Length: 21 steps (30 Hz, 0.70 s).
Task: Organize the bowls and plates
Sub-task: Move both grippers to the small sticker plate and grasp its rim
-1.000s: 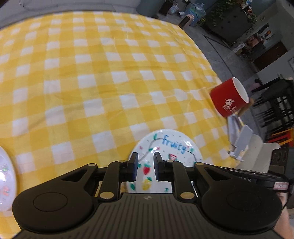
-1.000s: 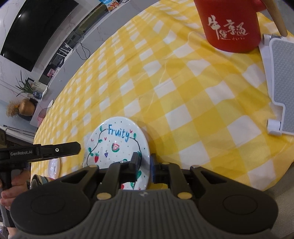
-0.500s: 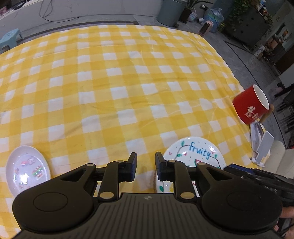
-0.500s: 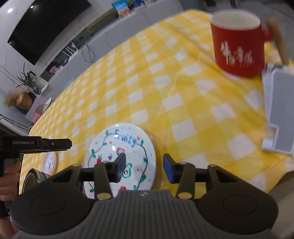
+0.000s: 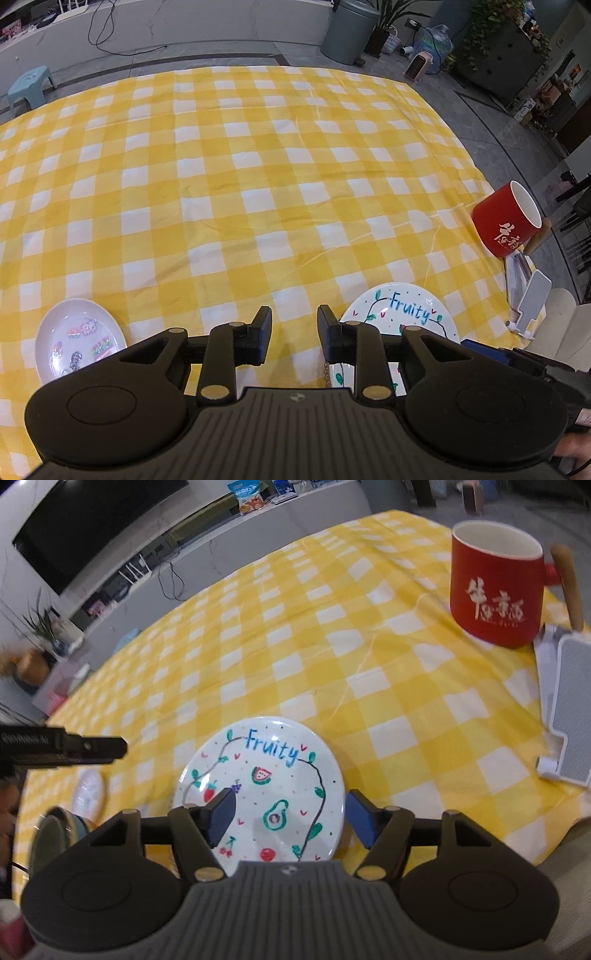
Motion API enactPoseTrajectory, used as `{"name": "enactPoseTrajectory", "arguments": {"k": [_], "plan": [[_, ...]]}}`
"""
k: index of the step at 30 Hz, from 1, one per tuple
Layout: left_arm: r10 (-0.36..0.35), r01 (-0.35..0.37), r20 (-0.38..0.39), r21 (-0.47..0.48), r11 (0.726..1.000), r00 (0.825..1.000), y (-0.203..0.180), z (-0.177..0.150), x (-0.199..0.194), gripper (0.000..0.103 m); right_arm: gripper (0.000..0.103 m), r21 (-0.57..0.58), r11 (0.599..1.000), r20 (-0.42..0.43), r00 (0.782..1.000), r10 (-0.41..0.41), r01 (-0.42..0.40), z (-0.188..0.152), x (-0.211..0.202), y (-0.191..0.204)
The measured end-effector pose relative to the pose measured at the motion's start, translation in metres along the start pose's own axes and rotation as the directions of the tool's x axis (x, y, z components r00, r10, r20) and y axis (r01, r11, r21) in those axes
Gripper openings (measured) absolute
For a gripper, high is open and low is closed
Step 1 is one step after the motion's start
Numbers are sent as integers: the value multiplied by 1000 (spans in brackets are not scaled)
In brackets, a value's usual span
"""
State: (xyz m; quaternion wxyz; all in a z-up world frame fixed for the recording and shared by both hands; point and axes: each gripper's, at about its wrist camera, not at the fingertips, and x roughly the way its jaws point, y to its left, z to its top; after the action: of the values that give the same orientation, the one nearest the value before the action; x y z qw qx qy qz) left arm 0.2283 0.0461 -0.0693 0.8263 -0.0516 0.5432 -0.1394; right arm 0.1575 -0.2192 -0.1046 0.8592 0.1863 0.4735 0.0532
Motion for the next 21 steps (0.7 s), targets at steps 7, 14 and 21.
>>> {"name": "enactPoseTrajectory", "arguments": {"k": [7, 14, 21], "plan": [[9, -9, 13, -2, 1000, 1000, -1, 0, -4, 33, 65, -67, 994, 30, 996, -88, 90, -2, 8, 6], [19, -19, 36, -11, 1000, 999, 0, -3, -15, 33, 70, -135, 986, 11, 996, -93, 94, -7, 12, 21], [51, -38, 121, -104, 994, 991, 23, -8, -54, 41, 69, -143, 985, 86, 993, -84, 96, 10, -10, 26]]}}
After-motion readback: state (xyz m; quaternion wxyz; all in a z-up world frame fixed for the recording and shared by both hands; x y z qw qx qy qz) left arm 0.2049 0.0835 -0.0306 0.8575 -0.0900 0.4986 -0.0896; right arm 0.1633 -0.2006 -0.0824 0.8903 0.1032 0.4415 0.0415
